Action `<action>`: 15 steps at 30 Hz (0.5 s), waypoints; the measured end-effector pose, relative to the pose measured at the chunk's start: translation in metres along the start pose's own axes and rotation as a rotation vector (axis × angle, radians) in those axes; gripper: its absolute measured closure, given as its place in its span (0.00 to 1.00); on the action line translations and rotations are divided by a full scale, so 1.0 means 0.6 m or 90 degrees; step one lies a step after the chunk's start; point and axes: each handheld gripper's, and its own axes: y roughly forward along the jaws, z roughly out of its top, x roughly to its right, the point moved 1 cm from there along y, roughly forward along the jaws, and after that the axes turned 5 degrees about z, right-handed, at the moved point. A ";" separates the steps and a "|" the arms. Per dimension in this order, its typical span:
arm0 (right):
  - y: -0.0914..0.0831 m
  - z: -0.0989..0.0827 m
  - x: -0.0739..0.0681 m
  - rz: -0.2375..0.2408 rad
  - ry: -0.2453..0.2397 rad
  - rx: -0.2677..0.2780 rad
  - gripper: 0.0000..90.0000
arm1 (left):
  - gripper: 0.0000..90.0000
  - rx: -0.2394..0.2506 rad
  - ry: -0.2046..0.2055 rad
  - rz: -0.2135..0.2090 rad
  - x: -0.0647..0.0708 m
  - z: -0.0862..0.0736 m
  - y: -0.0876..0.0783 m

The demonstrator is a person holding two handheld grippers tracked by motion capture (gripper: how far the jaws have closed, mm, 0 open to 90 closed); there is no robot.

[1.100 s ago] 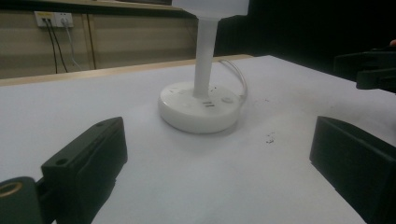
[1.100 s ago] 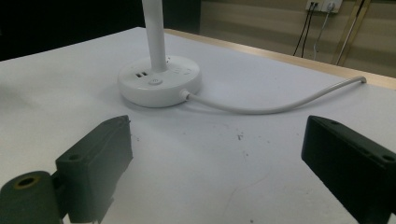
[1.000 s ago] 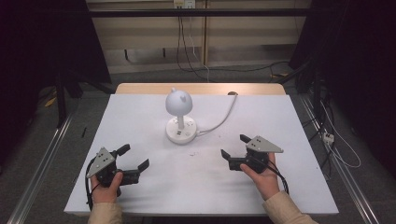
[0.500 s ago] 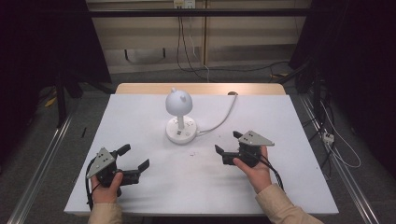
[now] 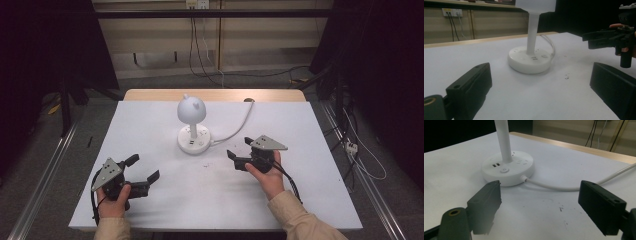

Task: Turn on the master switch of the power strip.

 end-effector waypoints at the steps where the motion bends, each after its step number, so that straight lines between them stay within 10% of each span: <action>1: 0.002 0.001 -0.001 0.001 -0.001 -0.001 0.21 | 0.04 0.000 -0.002 0.001 0.000 0.000 0.000; 15: 0.018 0.007 0.001 0.015 -0.001 -0.003 0.40 | 0.04 0.000 -0.003 -0.001 0.001 0.000 0.001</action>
